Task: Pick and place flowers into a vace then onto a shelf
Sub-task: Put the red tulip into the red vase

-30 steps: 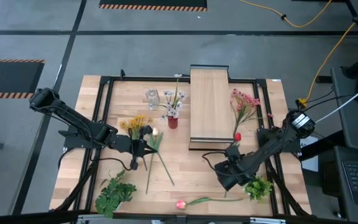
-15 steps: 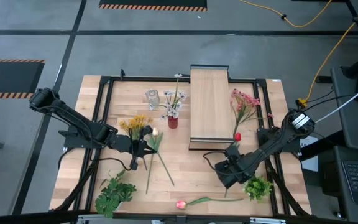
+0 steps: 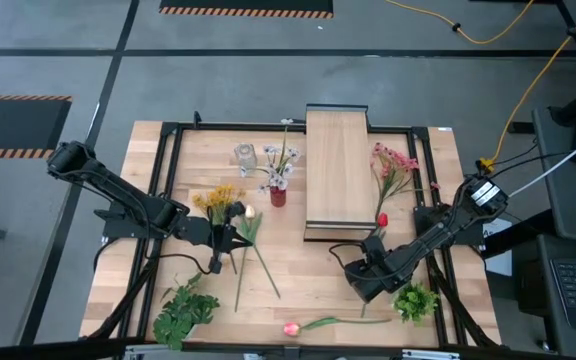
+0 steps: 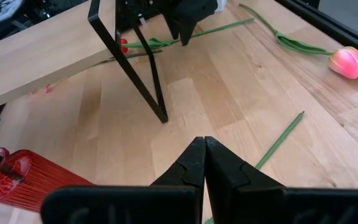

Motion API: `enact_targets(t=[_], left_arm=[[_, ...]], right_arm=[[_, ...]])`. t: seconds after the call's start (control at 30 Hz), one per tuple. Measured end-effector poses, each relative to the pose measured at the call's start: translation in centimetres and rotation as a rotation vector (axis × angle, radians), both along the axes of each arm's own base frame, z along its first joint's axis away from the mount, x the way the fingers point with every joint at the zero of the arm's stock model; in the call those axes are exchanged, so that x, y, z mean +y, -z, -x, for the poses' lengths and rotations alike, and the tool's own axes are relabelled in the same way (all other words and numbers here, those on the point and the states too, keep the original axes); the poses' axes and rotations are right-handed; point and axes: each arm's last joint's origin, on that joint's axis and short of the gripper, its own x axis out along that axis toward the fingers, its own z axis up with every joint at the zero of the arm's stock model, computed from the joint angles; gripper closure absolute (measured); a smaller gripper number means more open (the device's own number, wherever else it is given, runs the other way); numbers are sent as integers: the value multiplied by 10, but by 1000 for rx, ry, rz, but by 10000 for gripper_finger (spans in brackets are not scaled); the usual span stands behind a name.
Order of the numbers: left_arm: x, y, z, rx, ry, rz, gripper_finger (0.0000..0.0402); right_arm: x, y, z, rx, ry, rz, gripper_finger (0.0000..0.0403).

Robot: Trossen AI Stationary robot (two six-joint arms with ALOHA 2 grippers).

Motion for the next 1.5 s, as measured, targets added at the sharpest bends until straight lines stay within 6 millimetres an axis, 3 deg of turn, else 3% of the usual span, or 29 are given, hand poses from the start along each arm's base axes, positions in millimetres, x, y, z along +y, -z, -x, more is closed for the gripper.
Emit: enact_targets(t=[0.27, 0.87, 1.27, 1.5], left_arm=[[0, 0, 0, 0, 0, 1, 399], [0, 0, 0, 0, 0, 1, 397], [0, 0, 0, 0, 0, 1, 397], [0, 0, 0, 1, -4, 10, 400]], right_arm=[[1, 2, -1, 2, 5, -39, 231], [2, 3, 0, 3, 85, -67, 394], [6, -2, 4, -2, 196, -9, 400], [9, -23, 7, 46, 231, 107, 402]])
